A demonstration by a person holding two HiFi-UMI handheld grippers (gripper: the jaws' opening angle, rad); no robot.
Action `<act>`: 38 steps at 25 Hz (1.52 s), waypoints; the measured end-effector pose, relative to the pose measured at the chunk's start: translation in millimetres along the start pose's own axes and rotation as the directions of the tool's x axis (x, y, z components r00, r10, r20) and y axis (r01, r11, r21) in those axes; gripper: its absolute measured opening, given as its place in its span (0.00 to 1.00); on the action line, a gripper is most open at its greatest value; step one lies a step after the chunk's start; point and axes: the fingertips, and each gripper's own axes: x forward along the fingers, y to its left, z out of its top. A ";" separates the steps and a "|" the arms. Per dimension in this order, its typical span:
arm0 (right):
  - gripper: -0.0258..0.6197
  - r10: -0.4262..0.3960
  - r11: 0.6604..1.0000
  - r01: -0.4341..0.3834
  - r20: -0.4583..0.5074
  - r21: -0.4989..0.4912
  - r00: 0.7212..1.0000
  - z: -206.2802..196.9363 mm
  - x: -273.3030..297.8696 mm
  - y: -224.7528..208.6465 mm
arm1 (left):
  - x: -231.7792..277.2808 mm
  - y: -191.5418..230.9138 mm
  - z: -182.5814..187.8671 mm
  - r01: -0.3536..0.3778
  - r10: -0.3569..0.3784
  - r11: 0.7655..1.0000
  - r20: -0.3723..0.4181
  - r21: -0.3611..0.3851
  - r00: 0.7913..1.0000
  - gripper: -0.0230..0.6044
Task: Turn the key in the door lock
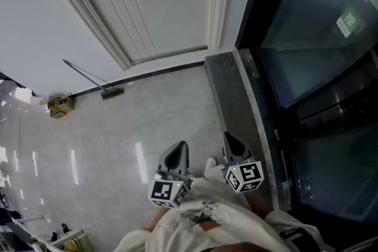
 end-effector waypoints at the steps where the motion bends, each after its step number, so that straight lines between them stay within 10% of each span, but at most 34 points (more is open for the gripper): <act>1: 0.05 -0.001 1.000 0.001 0.002 0.000 1.000 1.6 0.8 -4.5 | 3.7 -2.8 2.3 0.003 -0.003 1.000 0.004 0.001 1.000 0.04; 22: 0.05 0.095 0.995 -0.093 0.036 -0.042 0.995 25.3 33.9 -77.8 | 94.6 -17.4 -12.0 -0.016 0.016 1.000 -0.071 -0.002 0.997 0.04; 30: 0.05 0.181 0.972 -0.184 -0.032 -0.148 0.983 27.7 138.7 -73.1 | 185.4 57.3 4.9 0.031 -0.032 0.999 -0.057 -0.015 0.998 0.04; 38: 0.05 0.091 0.966 -0.097 -0.035 -0.241 0.995 102.0 344.7 -105.4 | 332.4 192.3 68.2 0.098 -0.096 0.995 -0.072 0.025 0.993 0.04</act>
